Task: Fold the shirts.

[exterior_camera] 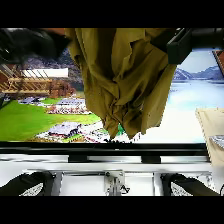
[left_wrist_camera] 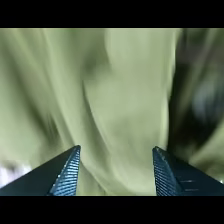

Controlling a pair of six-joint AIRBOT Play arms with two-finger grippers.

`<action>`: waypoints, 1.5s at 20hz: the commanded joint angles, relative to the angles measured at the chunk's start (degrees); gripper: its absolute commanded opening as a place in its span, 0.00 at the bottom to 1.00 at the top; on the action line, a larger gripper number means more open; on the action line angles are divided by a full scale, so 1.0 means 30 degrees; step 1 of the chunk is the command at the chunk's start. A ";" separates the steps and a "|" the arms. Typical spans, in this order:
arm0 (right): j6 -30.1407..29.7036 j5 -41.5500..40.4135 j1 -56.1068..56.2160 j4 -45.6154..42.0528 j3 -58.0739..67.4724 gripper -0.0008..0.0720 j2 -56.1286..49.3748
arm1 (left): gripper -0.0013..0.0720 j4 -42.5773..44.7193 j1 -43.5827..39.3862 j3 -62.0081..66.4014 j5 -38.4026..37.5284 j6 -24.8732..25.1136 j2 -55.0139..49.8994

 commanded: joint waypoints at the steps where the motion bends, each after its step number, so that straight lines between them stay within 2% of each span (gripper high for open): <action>1: 0.0488 0.0634 0.0058 0.0117 0.0073 0.08 0.0284 | 0.78 0.0080 -0.0452 0.1668 0.3191 -0.0066 0.0007; 3: 0.0495 0.0495 0.0481 0.0066 0.0073 0.08 0.0270 | 0.93 0.0095 -0.1290 0.1727 0.4393 -0.0066 -0.0138; 7: 0.0729 0.0452 0.1727 -0.0692 0.0073 0.08 0.0270 | 0.94 0.0124 -0.3257 0.1727 0.7184 0.0007 -0.1435; 12: 0.0940 0.0437 0.2841 -0.1049 0.0073 0.08 0.0270 | 0.93 0.0124 -0.4036 0.1727 1.0885 0.0007 -0.2266; 14: 0.1253 -0.0095 0.2885 -0.1501 0.0073 0.08 0.0270 | 0.93 0.0160 -0.3978 0.1727 1.0761 0.0029 -0.2186; 17: 0.2492 -0.1945 0.2419 -0.4590 0.0073 0.08 0.0291 | 0.93 0.0488 -0.3949 0.1734 1.0710 0.2710 -0.1195; 19: 0.3490 -0.3424 0.1523 -0.5348 0.0073 0.08 0.0291 | 0.93 0.0495 -0.3832 0.1727 1.0265 0.3847 -0.0189; 22: 0.5763 -0.5770 -0.0299 -0.6557 0.0080 0.08 0.0328 | 0.93 0.0495 -0.3344 0.1727 0.8531 0.3898 0.0925; 26: 0.9865 -0.7468 -0.2747 -1.3311 0.0364 0.08 0.0663 | 0.93 0.0495 -0.2776 0.1719 0.5894 0.3876 0.1239; 28: 1.1081 -0.7482 -0.4146 -1.6619 0.0576 0.08 0.0838 | 0.93 0.0488 -0.2703 0.1712 0.4626 0.3876 0.1202; 30: 1.1919 -0.7402 -0.5938 -1.8017 0.0576 0.08 0.1042 | 0.93 0.0488 -0.2703 0.1712 0.3891 0.3876 0.1209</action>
